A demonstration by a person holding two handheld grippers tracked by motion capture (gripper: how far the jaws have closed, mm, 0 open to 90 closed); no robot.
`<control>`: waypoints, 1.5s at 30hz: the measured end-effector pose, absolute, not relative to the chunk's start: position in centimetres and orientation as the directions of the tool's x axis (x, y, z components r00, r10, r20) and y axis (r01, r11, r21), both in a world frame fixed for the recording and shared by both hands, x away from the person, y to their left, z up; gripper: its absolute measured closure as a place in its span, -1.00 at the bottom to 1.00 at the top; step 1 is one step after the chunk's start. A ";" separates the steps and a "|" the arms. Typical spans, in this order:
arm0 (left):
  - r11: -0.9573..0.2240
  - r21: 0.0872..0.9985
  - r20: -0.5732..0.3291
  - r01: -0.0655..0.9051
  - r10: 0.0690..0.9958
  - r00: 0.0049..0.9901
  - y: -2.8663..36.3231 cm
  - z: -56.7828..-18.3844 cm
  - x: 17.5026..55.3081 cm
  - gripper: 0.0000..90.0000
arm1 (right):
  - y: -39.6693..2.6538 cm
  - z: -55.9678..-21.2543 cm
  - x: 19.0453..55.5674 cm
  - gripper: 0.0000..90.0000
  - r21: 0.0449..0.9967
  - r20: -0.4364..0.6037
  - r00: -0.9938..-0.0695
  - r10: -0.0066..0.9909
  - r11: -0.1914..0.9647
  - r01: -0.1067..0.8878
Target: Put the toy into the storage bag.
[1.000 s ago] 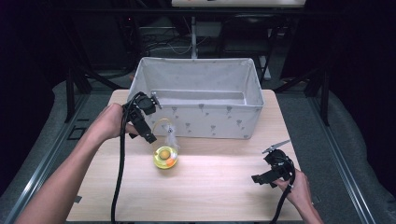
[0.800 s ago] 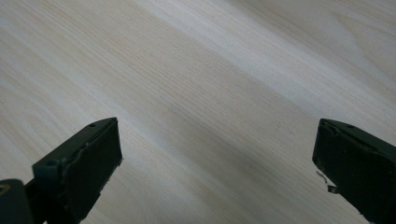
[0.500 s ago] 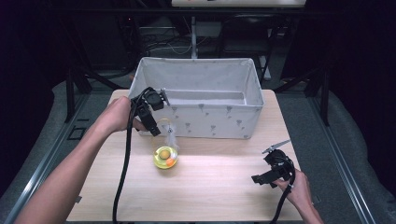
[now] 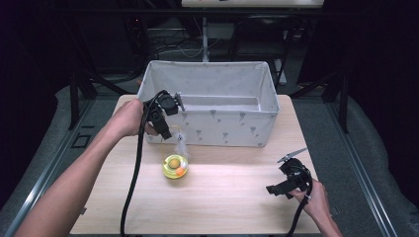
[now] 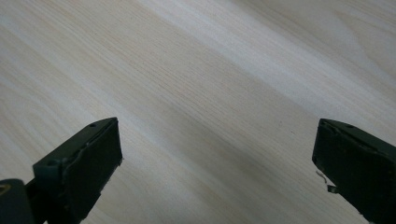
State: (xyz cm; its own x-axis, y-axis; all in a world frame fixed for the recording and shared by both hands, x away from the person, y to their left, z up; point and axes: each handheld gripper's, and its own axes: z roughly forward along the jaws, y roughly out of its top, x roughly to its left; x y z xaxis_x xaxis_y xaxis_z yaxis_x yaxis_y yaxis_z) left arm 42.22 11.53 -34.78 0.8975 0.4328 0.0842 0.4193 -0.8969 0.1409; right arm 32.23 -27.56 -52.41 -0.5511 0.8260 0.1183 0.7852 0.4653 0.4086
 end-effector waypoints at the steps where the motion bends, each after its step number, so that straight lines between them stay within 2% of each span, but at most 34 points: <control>1: -0.896 0.144 0.083 0.421 0.435 0.897 11.5 -34.8 42.2 0.55 | -27.6 -52.4 32.2 -0.97 0.407 0.117 -0.552 0.825 0.467 0.785; 14: -0.893 0.140 0.105 0.428 0.444 0.890 11.7 -34.6 42.1 0.94 | -27.5 -52.5 32.3 -0.97 0.405 0.131 -0.553 0.823 0.464 0.788; 31: -0.894 0.139 0.137 0.426 0.444 0.886 11.5 -33.4 41.7 0.96 | -27.6 -52.4 32.3 -0.97 0.401 0.122 -0.556 0.822 0.472 0.785; 45: -0.896 0.142 0.144 0.420 0.439 0.887 12.4 -30.8 41.1 0.96 | -27.5 -52.4 32.2 -0.97 0.412 0.130 -0.550 0.825 0.460 0.787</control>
